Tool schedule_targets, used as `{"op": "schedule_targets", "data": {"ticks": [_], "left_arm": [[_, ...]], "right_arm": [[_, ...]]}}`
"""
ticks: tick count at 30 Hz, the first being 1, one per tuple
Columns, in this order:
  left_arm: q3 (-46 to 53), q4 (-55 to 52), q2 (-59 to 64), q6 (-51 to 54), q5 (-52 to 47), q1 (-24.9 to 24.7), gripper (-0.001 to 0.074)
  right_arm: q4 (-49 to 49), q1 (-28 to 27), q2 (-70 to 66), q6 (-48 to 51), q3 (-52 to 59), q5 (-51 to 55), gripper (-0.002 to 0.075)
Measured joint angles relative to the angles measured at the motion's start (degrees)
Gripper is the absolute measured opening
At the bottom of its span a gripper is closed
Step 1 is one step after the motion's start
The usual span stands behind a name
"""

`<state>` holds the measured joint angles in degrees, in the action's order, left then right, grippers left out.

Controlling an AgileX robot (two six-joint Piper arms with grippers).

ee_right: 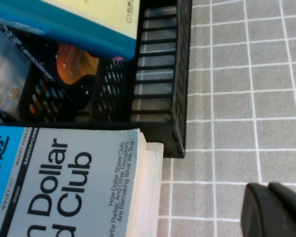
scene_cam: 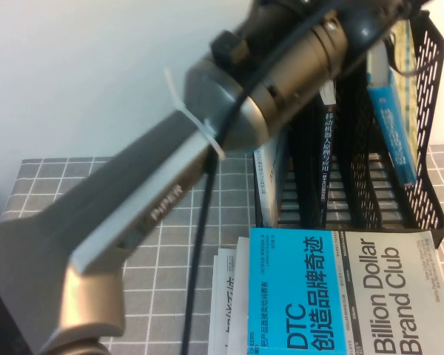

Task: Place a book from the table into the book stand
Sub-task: Place the book on the book shelf

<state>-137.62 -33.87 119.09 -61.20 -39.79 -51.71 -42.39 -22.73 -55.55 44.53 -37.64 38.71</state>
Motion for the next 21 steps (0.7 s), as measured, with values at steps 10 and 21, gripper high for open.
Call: {"op": "schedule_targets", "data": {"ticks": [10,21], "left_arm": [[0.0,-3.0,4.0,-3.0,0.0,-1.5,0.0193],[0.0,-3.6,8.6,-3.4,-0.8,-1.5,0.0193]], "right_arm": [[-0.1,0.0,0.0,0.1,0.0,1.0,-0.0005],[-1.1,0.0,0.0,1.7,0.0,2.3,-0.0005]]}}
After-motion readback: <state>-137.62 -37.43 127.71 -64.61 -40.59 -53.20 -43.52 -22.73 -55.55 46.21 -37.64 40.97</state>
